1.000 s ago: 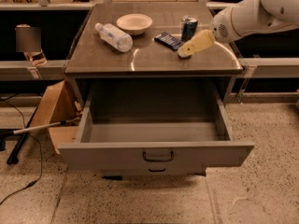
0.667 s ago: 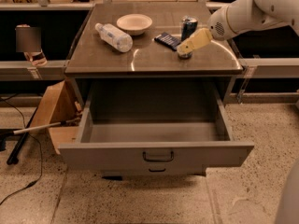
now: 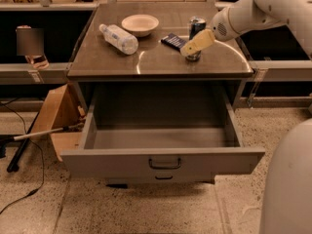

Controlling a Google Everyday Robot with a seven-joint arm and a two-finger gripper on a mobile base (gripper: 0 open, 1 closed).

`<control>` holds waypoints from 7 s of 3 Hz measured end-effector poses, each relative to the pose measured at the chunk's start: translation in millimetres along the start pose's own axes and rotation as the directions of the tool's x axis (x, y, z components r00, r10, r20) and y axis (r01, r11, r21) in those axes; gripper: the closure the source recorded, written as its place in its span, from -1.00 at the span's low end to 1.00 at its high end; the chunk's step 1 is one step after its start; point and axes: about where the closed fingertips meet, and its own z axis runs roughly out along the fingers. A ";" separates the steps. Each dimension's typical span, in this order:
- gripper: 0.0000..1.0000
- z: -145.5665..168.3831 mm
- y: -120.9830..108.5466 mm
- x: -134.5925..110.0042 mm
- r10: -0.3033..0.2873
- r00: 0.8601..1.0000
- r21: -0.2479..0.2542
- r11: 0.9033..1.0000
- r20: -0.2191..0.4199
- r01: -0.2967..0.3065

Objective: Place redbull can into top drawer

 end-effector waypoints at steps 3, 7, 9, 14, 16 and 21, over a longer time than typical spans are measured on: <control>-0.46 31.4 3.8 -7.6 -0.005 1.000 -0.052 0.999 -0.009 0.005; 1.00 31.6 3.9 -7.6 -0.005 1.000 -0.053 0.999 -0.009 0.005; 1.00 0.2 14.2 -9.0 -0.037 0.998 -0.150 0.988 0.042 0.043; 1.00 -129.1 83.0 38.9 -0.196 0.976 -0.114 0.972 0.095 0.207; 1.00 -84.1 86.5 104.0 -0.193 0.981 0.013 0.981 -0.010 0.193; 1.00 -17.1 102.0 208.2 0.073 0.997 -0.070 0.995 0.017 -0.072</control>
Offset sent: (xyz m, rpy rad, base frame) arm 0.0270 0.0297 -0.0136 0.0232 0.0377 0.0603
